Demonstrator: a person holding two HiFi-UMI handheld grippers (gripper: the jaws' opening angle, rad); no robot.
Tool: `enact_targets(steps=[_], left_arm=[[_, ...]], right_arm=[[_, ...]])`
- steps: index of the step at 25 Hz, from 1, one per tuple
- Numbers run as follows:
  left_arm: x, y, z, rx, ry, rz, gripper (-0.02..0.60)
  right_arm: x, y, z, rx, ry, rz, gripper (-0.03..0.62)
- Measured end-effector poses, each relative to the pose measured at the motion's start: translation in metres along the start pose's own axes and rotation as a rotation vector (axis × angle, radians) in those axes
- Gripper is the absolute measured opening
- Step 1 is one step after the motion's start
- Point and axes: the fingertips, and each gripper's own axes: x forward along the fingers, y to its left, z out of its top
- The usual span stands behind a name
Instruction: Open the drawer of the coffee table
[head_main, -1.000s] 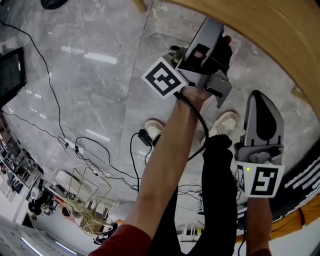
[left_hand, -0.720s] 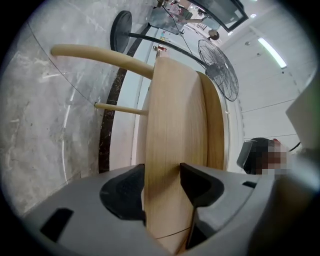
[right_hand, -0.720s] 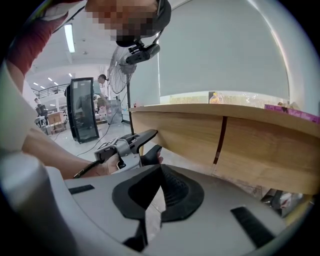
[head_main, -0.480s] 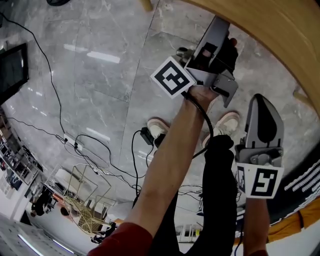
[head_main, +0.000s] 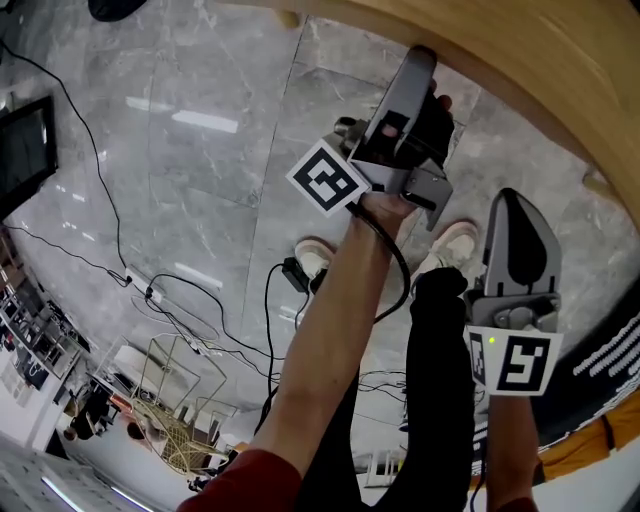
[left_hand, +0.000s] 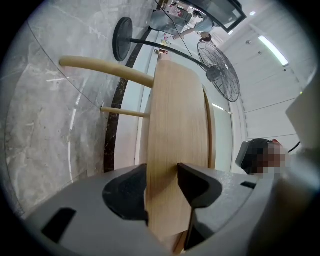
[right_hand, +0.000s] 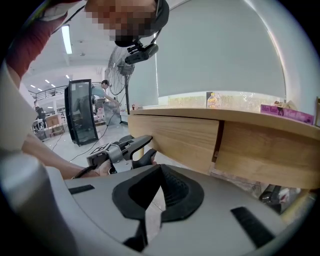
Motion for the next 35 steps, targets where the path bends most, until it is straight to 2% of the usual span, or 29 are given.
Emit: enact_targets(steps=[17, 21, 22, 23, 26, 34, 35], left_arm=[[-0.067, -0.020, -0.003, -0.020, -0.023, 0.051, 0.193], [-0.088, -0.029, 0.001, -0.031, -0.033, 0.034, 0.193], [-0.094, -0.034, 0.006, -0.042, -0.054, 0.016, 0.074], [-0.101, -0.040, 0.013, -0.045, -0.083, 0.003, 0.066], [-0.116, -0.050, 0.033, -0.012, -0.132, 0.026, 0.066], [-0.129, -0.050, 0.041, 0.007, -0.096, 0.060, 0.067], [-0.128, -0.048, 0.040, 0.006, -0.089, 0.061, 0.091]], right_arm=[[-0.030, 0.031, 0.007, -0.003, -0.011, -0.008, -0.003], [-0.038, 0.046, 0.001, -0.008, -0.004, -0.001, -0.003], [-0.040, 0.051, -0.001, -0.011, -0.001, 0.001, -0.003], [-0.042, 0.055, -0.004, -0.013, 0.003, 0.004, -0.003], [-0.046, 0.065, -0.009, -0.009, 0.016, 0.005, -0.003], [-0.045, 0.084, -0.003, -0.027, 0.013, 0.036, -0.003], [-0.044, 0.084, -0.002, -0.023, 0.009, 0.035, -0.003]])
